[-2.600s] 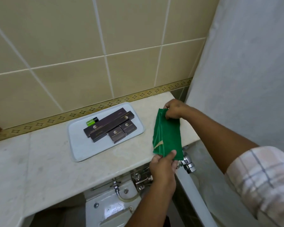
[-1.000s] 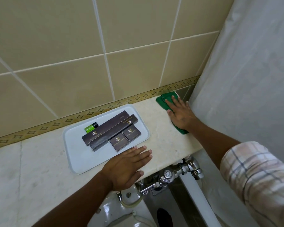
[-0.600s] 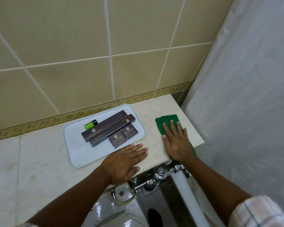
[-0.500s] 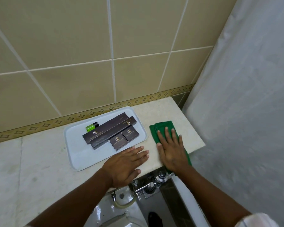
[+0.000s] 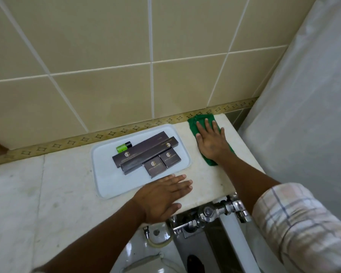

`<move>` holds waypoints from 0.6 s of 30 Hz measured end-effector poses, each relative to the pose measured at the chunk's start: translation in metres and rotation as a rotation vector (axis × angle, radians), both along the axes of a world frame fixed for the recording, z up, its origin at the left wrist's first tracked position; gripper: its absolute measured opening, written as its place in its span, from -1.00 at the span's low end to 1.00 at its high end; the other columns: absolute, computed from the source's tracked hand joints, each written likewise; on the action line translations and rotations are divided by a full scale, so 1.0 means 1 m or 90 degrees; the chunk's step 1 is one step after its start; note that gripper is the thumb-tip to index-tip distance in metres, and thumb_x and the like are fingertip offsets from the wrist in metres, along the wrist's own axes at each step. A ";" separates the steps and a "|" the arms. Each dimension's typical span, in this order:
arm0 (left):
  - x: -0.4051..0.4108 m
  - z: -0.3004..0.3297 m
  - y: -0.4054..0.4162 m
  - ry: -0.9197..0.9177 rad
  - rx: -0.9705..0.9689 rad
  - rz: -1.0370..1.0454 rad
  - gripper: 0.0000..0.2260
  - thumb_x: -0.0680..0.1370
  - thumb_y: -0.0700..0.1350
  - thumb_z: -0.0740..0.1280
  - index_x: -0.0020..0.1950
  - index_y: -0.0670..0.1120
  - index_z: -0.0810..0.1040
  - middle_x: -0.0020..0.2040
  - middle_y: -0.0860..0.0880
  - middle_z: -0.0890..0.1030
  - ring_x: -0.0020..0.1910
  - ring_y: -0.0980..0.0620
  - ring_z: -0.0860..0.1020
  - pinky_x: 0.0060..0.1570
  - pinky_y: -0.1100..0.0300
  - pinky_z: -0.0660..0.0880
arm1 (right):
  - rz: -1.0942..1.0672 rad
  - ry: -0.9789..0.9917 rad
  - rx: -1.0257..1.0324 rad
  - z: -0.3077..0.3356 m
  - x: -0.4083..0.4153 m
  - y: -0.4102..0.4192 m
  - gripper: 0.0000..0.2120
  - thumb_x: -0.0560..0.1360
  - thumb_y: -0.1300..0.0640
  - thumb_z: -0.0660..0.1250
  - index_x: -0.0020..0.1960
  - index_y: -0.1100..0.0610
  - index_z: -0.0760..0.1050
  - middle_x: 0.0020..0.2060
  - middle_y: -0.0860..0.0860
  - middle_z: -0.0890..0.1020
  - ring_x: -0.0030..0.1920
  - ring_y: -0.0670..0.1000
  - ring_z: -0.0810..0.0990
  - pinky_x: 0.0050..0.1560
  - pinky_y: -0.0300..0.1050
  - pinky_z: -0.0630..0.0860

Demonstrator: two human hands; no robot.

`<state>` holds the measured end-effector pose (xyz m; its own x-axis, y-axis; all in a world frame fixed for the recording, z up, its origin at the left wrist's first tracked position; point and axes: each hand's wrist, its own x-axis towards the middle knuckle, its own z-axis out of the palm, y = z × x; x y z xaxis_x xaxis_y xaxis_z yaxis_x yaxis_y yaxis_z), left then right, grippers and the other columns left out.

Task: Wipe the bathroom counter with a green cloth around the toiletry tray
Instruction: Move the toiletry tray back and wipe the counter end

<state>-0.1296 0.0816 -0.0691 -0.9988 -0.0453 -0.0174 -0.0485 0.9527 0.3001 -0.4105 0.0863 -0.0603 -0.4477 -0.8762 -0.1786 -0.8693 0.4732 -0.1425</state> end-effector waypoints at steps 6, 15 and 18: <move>0.003 0.003 0.001 -0.017 -0.004 -0.011 -0.49 0.66 0.07 0.02 0.61 -0.04 0.13 0.62 0.02 0.10 0.61 0.06 -0.06 0.57 0.05 -0.09 | 0.011 -0.005 -0.025 -0.003 0.025 0.064 -0.44 0.65 -0.14 -0.18 0.62 -0.05 -0.14 0.62 0.08 -0.08 0.60 0.16 -0.17 0.54 0.25 -0.17; -0.061 0.035 0.005 0.140 -0.023 0.025 -0.55 0.65 0.05 0.13 0.45 -0.16 0.41 0.39 -0.17 0.49 0.38 -0.09 0.43 0.38 0.03 0.38 | -0.198 -0.135 -0.202 0.013 0.041 0.137 -0.41 0.64 -0.24 -0.09 0.60 -0.03 0.06 0.61 0.09 0.03 0.59 0.14 -0.05 0.54 0.16 -0.08; -0.150 0.063 -0.012 0.141 0.059 0.189 -0.52 0.61 -0.06 0.23 0.50 -0.20 0.32 0.44 -0.22 0.41 0.41 -0.16 0.37 0.42 0.02 0.31 | -0.528 -0.230 -0.345 0.016 0.051 0.160 -0.34 0.56 -0.12 0.30 0.53 0.18 0.22 0.49 0.25 0.27 0.47 0.28 0.24 0.45 0.19 0.28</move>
<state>-0.2791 0.0694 -0.0065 -0.9227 -0.3411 0.1797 -0.2423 0.8755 0.4180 -0.3590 0.2459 -0.0446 -0.9414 -0.3230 -0.0977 -0.1663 0.6959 -0.6986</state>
